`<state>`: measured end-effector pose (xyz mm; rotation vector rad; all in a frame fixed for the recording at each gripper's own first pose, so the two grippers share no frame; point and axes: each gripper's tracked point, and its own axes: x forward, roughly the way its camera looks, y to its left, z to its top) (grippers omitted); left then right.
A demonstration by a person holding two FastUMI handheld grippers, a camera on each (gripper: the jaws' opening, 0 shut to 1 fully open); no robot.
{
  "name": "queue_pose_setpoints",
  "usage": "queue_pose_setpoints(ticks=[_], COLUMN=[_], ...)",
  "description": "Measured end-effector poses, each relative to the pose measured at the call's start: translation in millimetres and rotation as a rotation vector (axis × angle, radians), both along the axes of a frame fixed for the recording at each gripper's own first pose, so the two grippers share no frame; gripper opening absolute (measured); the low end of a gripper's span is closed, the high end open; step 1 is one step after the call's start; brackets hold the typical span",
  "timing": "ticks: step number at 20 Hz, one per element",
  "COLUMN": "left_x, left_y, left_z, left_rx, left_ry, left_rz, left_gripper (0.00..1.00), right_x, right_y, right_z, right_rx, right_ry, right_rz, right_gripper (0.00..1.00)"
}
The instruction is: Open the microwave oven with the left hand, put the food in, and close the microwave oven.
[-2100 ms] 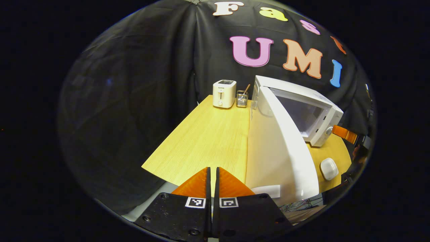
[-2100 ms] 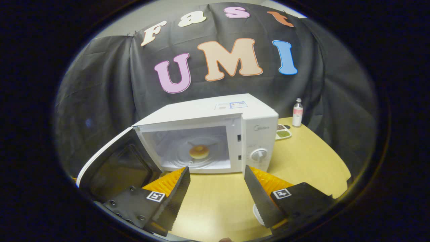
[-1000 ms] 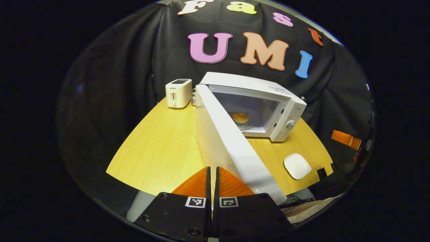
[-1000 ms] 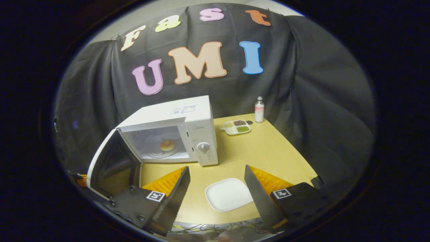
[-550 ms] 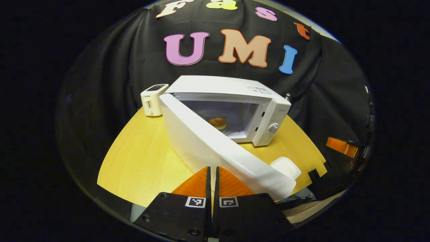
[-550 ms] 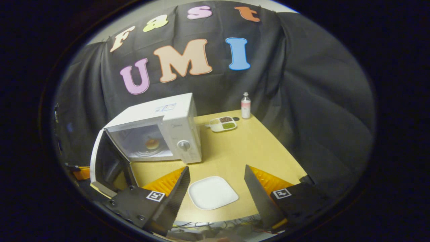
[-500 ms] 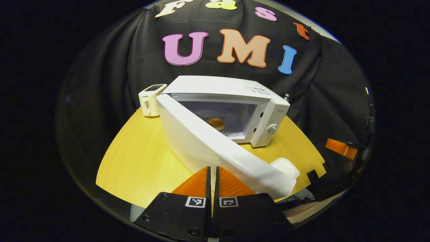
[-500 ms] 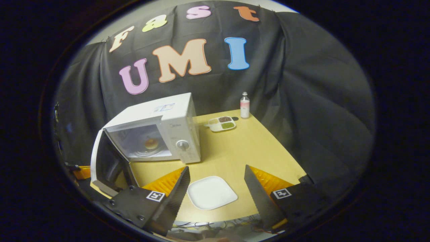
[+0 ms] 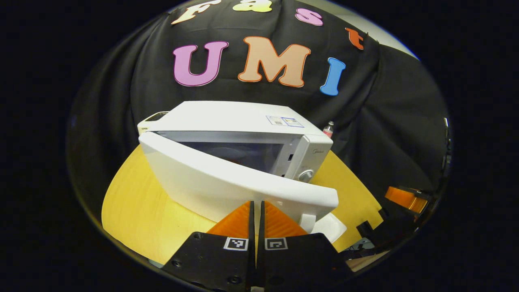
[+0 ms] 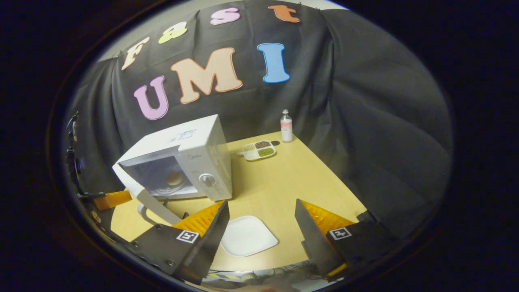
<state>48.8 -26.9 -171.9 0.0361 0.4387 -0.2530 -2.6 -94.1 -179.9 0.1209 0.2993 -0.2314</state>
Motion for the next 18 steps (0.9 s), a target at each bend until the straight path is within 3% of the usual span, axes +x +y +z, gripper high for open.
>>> queue_pose_setpoints(ticks=[1,2,3,4,5,6,7,11,12,13,18], left_x=[5.7,10.1,14.9,18.3,22.3,24.5,28.9,47.0,51.2,55.8,74.3], left_y=[-7.0,-13.9,-20.3,-26.6,-32.6,-37.7,-42.6,-53.7,-56.1,-57.9,-59.6], left_z=[-1.0,0.6,0.1,1.0,2.2,4.6,5.4,8.0,8.2,7.8,9.7], left_rx=[-0.005,-0.011,-0.015,-0.016,-0.016,-0.018,-0.021,-0.019,-0.023,-0.027,-0.057], left_ry=[0.000,-0.003,-0.003,-0.009,-0.016,-0.021,-0.026,-0.037,-0.041,-0.044,-0.067], left_rz=[-0.009,-0.018,-0.025,-0.030,-0.034,-0.034,-0.034,-0.021,-0.016,-0.009,0.060], left_gripper=[0.01,0.01,0.01,0.01,0.01,0.01,0.01,0.01,0.01,0.01,0.01], right_x=[0.7,1.5,1.9,2.7,2.9,3.5,4.5,7.4,7.9,9.2,12.3], right_y=[0.4,-1.0,-1.8,-2.2,-3.1,-3.4,-4.9,-8.3,-8.7,-9.2,-16.2], right_z=[-0.8,0.3,1.6,4.0,4.9,5.3,4.3,9.5,10.9,11.1,17.0], right_rx=[0.002,0.001,0.000,-0.002,-0.001,0.001,0.004,0.002,0.000,-0.002,0.010], right_ry=[-0.002,-0.004,-0.009,-0.016,-0.021,-0.023,-0.022,-0.037,-0.040,-0.042,-0.063], right_rz=[0.000,0.000,0.001,0.001,0.002,0.002,0.001,-0.001,-0.002,-0.003,-0.016], right_gripper=[0.92,1.00,1.00,0.92,0.92,1.00,0.92,0.92,1.00,0.92,0.92])
